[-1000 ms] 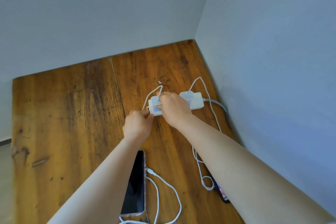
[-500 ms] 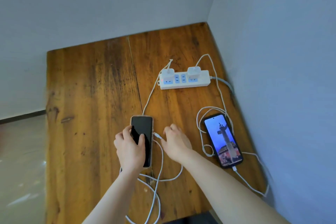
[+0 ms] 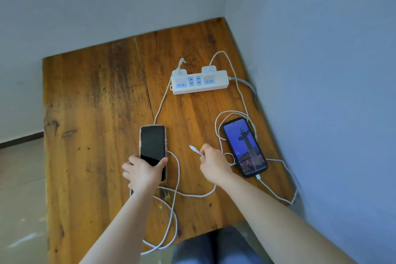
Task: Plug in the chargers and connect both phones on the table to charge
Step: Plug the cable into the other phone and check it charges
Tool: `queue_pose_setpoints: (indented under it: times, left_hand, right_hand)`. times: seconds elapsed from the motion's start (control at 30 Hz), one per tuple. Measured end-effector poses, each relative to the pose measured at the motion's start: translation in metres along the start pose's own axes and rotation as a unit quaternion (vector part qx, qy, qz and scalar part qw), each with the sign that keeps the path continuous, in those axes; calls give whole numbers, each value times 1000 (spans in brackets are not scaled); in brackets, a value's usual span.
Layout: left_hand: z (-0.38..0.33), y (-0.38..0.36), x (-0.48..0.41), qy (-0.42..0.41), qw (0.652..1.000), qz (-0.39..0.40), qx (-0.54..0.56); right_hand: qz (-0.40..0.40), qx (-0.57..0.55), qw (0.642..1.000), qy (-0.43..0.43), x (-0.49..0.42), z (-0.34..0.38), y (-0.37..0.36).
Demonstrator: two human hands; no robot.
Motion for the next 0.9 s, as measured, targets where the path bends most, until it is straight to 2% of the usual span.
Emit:
queue_pose_setpoints:
  times: [0.3, 0.5, 0.63, 0.77, 0.83, 0.9]
  left_hand:
    - [0, 3, -5, 48, 998, 42, 23]
    - [-10, 1, 8, -64, 995, 55, 55]
    - [-10, 12, 18, -56, 981, 109, 149]
    - [-9, 28, 43, 1, 936, 193, 294]
    - [-14, 33, 58, 42, 894, 236, 380]
    - [-21, 45, 75, 46, 842, 279, 460]
  right_hand:
    - [11, -76, 997, 31, 30, -20, 7]
    - [4, -95, 995, 36, 50, -23, 14]
    - [-7, -101, 994, 34, 61, -16, 23]
    - [-7, -113, 992, 52, 77, 11, 30]
    - [-10, -107, 992, 67, 84, 24, 41]
    - [-17, -84, 992, 97, 96, 46, 55]
Point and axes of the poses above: each hand's wrist, its own x-axis away from the middle knuckle, its own y-axis out of the back of the hand, z = x × y, the point moved 6 cm from there along -x, towards the middle knuckle, and after that the axes turned 12 degrees about z, right-handed, at the moved point
